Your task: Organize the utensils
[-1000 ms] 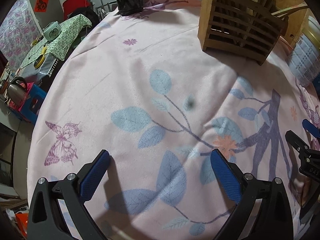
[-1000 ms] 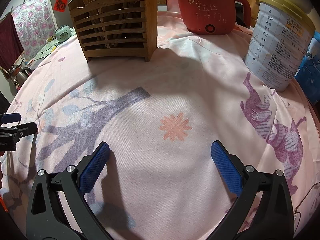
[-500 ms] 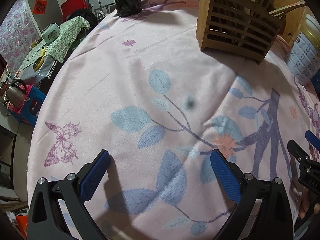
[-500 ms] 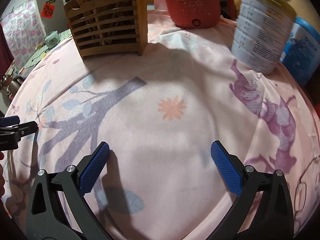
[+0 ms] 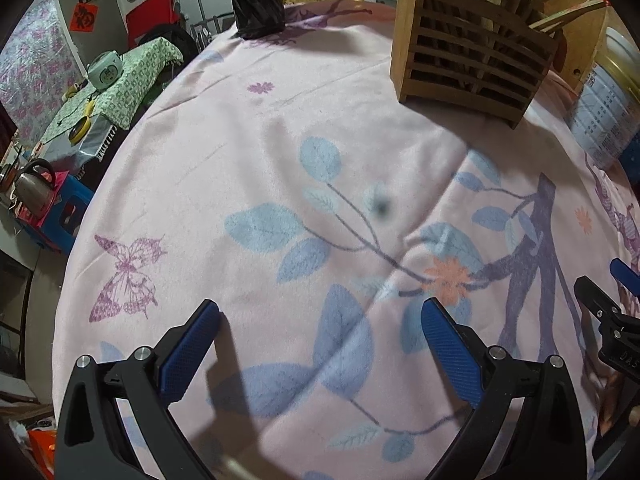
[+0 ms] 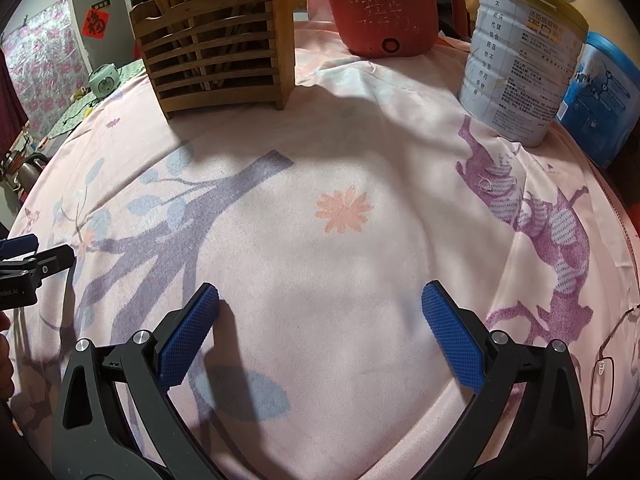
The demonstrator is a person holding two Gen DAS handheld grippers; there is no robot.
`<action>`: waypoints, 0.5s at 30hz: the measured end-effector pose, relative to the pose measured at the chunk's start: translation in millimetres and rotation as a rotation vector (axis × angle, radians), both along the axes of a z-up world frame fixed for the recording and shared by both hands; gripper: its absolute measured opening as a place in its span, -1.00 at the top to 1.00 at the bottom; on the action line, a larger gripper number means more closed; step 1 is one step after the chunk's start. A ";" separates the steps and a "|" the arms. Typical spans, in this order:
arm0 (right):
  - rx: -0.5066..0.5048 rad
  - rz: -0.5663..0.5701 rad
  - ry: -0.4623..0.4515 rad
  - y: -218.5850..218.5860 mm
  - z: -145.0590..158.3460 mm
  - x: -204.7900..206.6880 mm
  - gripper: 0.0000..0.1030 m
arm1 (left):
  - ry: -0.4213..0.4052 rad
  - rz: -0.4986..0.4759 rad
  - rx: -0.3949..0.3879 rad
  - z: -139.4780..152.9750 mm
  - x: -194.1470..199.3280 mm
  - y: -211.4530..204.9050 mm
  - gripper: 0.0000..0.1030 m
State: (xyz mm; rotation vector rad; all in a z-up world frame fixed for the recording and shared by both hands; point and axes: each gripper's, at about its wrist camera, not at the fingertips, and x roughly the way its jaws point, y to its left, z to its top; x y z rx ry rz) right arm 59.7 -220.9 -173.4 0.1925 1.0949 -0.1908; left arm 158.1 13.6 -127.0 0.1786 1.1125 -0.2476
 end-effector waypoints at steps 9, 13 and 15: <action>-0.083 -0.002 0.168 -14.5 43.8 40.8 -0.89 | -0.093 0.030 0.104 69.7 32.6 0.8 -0.91; -0.119 -0.024 -0.092 -22.1 157.3 63.4 -0.88 | -0.249 0.039 0.053 161.8 48.8 -5.2 -0.91; -0.140 -0.044 -0.250 -19.7 217.3 63.5 -0.88 | -0.332 0.050 0.020 214.5 51.9 -9.7 -0.91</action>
